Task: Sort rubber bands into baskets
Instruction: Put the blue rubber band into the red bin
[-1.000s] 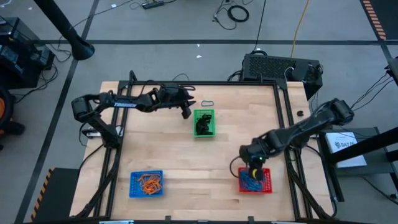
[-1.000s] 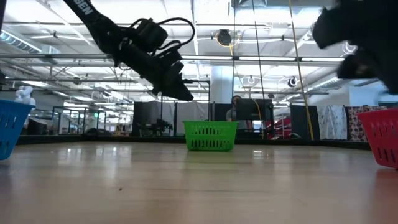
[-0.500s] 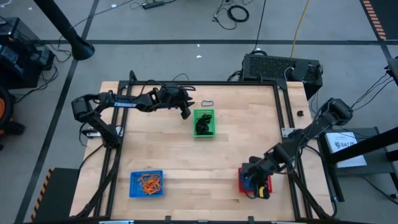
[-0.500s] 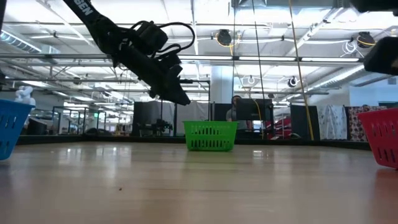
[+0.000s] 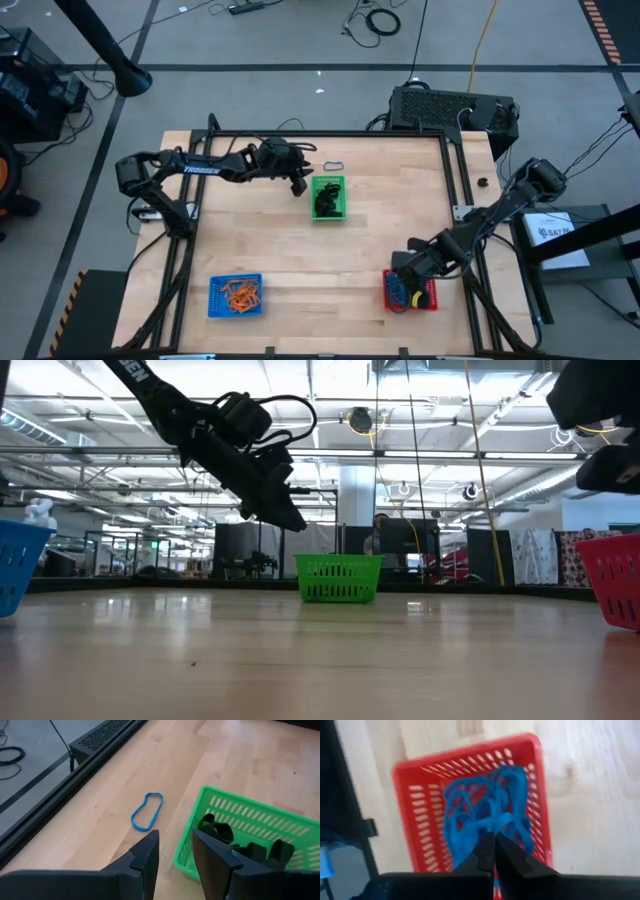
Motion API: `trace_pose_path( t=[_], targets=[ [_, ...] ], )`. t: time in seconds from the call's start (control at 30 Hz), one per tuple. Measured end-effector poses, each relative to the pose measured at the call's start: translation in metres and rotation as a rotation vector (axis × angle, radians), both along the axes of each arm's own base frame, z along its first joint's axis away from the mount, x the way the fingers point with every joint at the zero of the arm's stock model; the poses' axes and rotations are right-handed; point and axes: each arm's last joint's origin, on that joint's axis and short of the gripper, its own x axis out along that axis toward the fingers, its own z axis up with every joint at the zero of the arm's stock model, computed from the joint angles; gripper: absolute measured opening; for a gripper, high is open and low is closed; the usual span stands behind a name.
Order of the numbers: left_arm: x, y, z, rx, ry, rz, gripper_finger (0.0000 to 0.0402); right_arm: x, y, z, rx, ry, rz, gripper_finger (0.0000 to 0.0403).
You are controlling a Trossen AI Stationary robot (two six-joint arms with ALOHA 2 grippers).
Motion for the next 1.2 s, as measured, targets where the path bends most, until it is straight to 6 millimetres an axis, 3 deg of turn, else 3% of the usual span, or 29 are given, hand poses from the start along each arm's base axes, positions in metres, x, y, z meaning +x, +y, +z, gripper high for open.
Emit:
trace_pose_path(
  t=[0.4, 0.6, 0.7, 0.9, 1.2],
  targets=[
    [-0.001, -0.008, -0.005, 0.002, 0.076, -0.044, 0.0122, 0.012, -0.018, 0.005, -0.041, -0.026, -0.002, 0.0066],
    [-0.004, -0.018, -0.011, -0.031, 0.152, -0.070, 0.0122, 0.029, -0.032, 0.024, 0.014, -0.084, 0.093, 0.0102],
    [-0.006, -0.027, -0.017, -0.021, 0.171, -0.109, 0.0122, 0.044, -0.049, 0.042, -0.122, -0.218, 0.139, 0.0107],
    [-0.010, -0.040, -0.026, -0.017, 0.267, -0.150, 0.0122, 0.070, -0.115, 0.068, -0.317, -0.347, 0.060, 0.0091],
    [-0.030, -0.044, -0.018, 0.011, 0.414, -0.075, 0.0122, 0.072, -0.257, 0.074, -0.490, -0.517, -0.056, 0.0082]
  ],
)
